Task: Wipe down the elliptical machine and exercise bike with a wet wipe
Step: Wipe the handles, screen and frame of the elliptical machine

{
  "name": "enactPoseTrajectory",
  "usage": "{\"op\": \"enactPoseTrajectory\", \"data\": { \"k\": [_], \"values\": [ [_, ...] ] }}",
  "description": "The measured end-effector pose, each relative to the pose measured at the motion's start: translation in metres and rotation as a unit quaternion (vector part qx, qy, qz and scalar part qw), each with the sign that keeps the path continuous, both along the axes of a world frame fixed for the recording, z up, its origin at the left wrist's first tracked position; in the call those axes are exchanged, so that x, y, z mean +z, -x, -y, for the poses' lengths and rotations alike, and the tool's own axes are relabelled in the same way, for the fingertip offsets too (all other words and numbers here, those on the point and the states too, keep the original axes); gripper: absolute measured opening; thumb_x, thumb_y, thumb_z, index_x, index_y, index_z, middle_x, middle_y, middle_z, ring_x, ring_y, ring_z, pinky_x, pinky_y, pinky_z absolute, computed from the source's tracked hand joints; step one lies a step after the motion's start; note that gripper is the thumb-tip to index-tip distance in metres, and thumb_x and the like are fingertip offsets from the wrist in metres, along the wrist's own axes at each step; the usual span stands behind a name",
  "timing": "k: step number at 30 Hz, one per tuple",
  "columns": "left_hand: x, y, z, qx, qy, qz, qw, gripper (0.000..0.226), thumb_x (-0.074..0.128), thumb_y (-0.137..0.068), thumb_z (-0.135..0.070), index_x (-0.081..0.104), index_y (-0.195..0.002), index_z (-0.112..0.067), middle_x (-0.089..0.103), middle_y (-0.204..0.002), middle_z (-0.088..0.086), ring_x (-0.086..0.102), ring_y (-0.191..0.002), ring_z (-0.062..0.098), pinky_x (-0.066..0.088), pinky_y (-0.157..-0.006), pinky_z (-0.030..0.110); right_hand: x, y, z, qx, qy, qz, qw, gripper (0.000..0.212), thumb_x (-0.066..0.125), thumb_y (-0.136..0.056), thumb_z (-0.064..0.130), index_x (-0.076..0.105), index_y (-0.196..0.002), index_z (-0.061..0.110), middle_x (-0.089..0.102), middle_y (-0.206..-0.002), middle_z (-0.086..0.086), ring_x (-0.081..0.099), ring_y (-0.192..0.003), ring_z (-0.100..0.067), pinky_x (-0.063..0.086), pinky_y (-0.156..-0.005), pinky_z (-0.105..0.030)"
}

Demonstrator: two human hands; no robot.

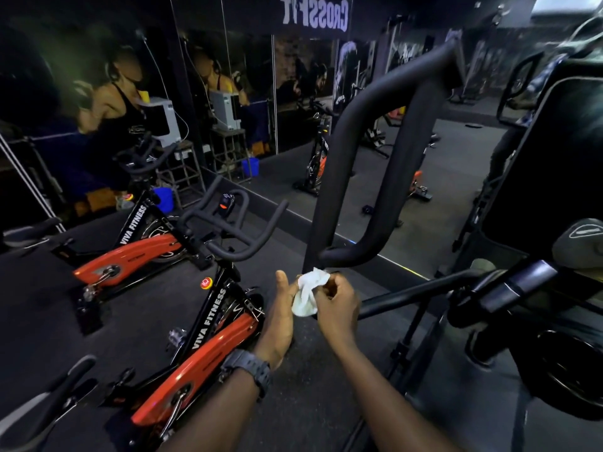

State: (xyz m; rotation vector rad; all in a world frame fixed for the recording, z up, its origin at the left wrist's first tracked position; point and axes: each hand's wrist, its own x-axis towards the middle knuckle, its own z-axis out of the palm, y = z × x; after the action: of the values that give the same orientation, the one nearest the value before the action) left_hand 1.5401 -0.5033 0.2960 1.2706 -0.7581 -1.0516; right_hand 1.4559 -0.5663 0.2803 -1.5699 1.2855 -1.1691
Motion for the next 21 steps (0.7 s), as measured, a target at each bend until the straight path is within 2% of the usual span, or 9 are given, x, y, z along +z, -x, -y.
{"op": "enactPoseTrajectory", "data": {
  "k": [3,6,7,10,13,15,17,19,21],
  "values": [
    [-0.009,-0.001,0.002,0.019,-0.004,-0.018,1.000,0.098,0.029,-0.068,-0.103,0.064,-0.129,-0.035,0.064,-0.140,0.003,0.060,-0.130,0.019,0.040,-0.117,0.047,-0.010,0.003,-0.007,0.011,0.019,-0.043,0.999,0.037,0.066,-0.078,0.000,0.047,-0.061,0.027,0.054,-0.060,0.011,0.052,-0.057,0.003,0.035,-0.054,-0.015],
    [0.000,-0.002,0.004,-0.002,0.012,0.005,1.000,0.097,0.017,-0.086,-0.089,0.068,-0.129,-0.019,0.071,-0.126,0.013,0.065,-0.122,0.027,0.047,-0.111,0.045,0.006,0.000,0.000,0.007,0.098,-0.101,0.990,0.025,0.068,-0.084,0.012,0.053,-0.066,0.021,0.057,-0.063,0.005,0.052,-0.057,-0.008,0.035,-0.057,-0.027],
    [0.004,-0.002,0.005,-0.008,0.026,0.011,1.000,0.094,0.011,-0.091,-0.082,0.069,-0.126,-0.016,0.074,-0.120,0.015,0.068,-0.118,0.028,0.049,-0.108,0.043,0.017,-0.002,0.003,0.009,0.134,-0.141,0.981,0.019,0.067,-0.086,0.017,0.057,-0.070,0.018,0.061,-0.066,-0.001,0.056,-0.061,-0.017,0.036,-0.056,-0.030],
    [0.024,-0.005,0.012,-0.008,0.051,0.011,0.999,0.094,0.010,-0.085,-0.078,0.072,-0.114,-0.014,0.077,-0.111,0.012,0.070,-0.112,0.024,0.051,-0.105,0.041,0.061,-0.003,0.004,0.048,0.268,-0.317,0.908,0.006,0.065,-0.086,0.021,0.063,-0.086,0.015,0.065,-0.083,-0.008,0.065,-0.071,-0.035,0.044,-0.054,-0.037],
    [0.050,-0.007,0.026,-0.007,0.062,0.008,0.998,0.095,0.008,-0.083,-0.078,0.071,-0.117,-0.015,0.078,-0.112,0.003,0.070,-0.111,0.011,0.050,-0.101,0.030,0.120,-0.007,0.012,0.100,0.287,-0.472,0.828,0.024,0.073,-0.074,0.017,0.062,-0.094,0.014,0.061,-0.093,-0.009,0.067,-0.082,-0.037,0.039,-0.057,-0.034],
    [0.066,-0.009,0.035,-0.018,0.075,0.006,0.997,0.097,0.005,-0.084,-0.077,0.069,-0.120,-0.013,0.078,-0.112,-0.002,0.069,-0.110,0.004,0.048,-0.100,0.025,0.157,-0.009,0.020,0.108,0.301,-0.517,0.794,0.031,0.077,-0.067,0.014,0.063,-0.095,0.014,0.058,-0.097,-0.008,0.067,-0.085,-0.035,0.038,-0.057,-0.033],
    [0.083,-0.007,0.043,-0.029,0.106,0.012,0.994,0.094,0.000,-0.092,-0.070,0.069,-0.118,-0.010,0.079,-0.104,-0.008,0.070,-0.102,-0.003,0.050,-0.092,0.015,0.193,-0.008,0.029,0.088,0.334,-0.529,0.775,0.031,0.075,-0.073,0.015,0.064,-0.102,0.013,0.057,-0.103,-0.008,0.065,-0.089,-0.034,0.036,-0.058,-0.035],
    [0.103,-0.004,0.048,-0.049,0.127,0.003,0.991,0.083,-0.003,-0.100,-0.059,0.067,-0.110,-0.016,0.078,-0.090,-0.017,0.070,-0.088,-0.011,0.048,-0.073,0.003,0.224,-0.004,0.036,0.051,0.381,-0.534,0.753,0.022,0.064,-0.086,0.015,0.062,-0.107,0.010,0.056,-0.108,-0.011,0.064,-0.094,-0.035,0.036,-0.060,-0.036],
    [0.125,-0.003,0.056,-0.069,0.149,0.006,0.986,0.077,-0.003,-0.101,-0.056,0.066,-0.107,-0.022,0.077,-0.089,-0.020,0.069,-0.089,-0.012,0.047,-0.069,0.002,0.255,0.002,0.042,0.008,0.422,-0.543,0.726,0.021,0.046,-0.096,0.011,0.062,-0.109,0.007,0.056,-0.109,-0.013,0.065,-0.097,-0.035,0.036,-0.061,-0.038]
  ]
}}
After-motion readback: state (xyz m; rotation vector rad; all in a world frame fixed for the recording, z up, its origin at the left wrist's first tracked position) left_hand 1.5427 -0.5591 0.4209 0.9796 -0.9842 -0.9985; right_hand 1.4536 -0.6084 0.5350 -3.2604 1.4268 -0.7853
